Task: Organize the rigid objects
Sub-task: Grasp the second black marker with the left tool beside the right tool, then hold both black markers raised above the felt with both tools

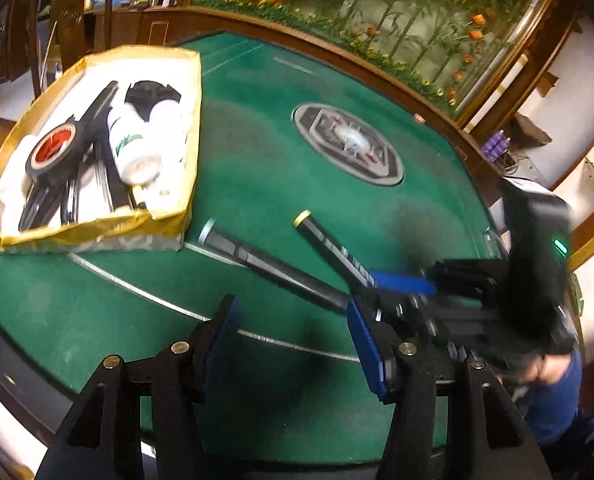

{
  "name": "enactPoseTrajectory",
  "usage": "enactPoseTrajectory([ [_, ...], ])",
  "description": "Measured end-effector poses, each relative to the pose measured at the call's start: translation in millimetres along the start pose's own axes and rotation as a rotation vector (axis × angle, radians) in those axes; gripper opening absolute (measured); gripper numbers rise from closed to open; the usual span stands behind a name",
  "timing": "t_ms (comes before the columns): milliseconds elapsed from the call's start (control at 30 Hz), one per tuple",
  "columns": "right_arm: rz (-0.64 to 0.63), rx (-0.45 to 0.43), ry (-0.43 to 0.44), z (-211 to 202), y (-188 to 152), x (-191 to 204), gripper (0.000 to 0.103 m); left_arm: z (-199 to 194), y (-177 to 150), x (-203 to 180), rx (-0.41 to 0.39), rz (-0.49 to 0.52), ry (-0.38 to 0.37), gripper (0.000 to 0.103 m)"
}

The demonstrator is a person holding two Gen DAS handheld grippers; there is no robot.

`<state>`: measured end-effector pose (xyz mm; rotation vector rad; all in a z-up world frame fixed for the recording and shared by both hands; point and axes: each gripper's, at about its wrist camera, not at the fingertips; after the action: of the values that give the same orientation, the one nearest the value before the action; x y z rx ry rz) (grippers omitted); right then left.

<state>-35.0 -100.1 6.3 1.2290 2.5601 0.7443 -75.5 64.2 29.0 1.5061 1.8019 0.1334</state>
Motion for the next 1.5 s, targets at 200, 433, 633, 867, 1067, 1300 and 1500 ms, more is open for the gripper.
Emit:
enactPoseTrajectory([
  [200, 0.02, -0.008, 0.088, -7.3, -16.6, 4.2, 0.014, 9.2, -3.5, -2.5, 0.026, -0.015, 0.037, 0.059],
  [433, 0.144, -0.048, -0.039, -8.4, -14.5, -30.3, 0.014, 33.6, -3.1, -13.8, 0.076, 0.054, 0.118, 0.026],
  [633, 0.061, -0.07, -0.133, -6.4, -12.8, -21.3, 0.014, 41.9, -4.5, -18.8, 0.062, 0.141, 0.158, 0.015],
  [867, 0.019, -0.086, -0.196, 3.4, -10.0, -12.3, 0.014, 48.3, -7.3, -26.7, 0.023, 0.259, 0.194, 0.015],
  [1067, 0.019, -0.086, -0.191, 4.0, -9.6, -14.1, 0.014, 52.1, -5.1, -30.7, 0.03, 0.266, 0.2, 0.028],
  [1300, 0.042, -0.078, -0.177, 3.3, -9.4, -17.6, 0.014, 59.6, -10.5, -43.8, 0.01, 0.309, 0.224, 0.021],
  [1500, 0.096, -0.103, -0.17, -2.1, -9.1, -26.6, 0.014, 60.0, -13.1, -45.6, -0.011, 0.319, 0.223, 0.014],
])
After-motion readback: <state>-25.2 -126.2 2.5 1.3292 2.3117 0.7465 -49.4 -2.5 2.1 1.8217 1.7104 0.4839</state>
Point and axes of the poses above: each gripper's, at about its wrist camera, not at the fingertips, and z roughly the way its jaws point, x to its left, y to its top, and after that the axes turned 8 degrees about -y, right-handed
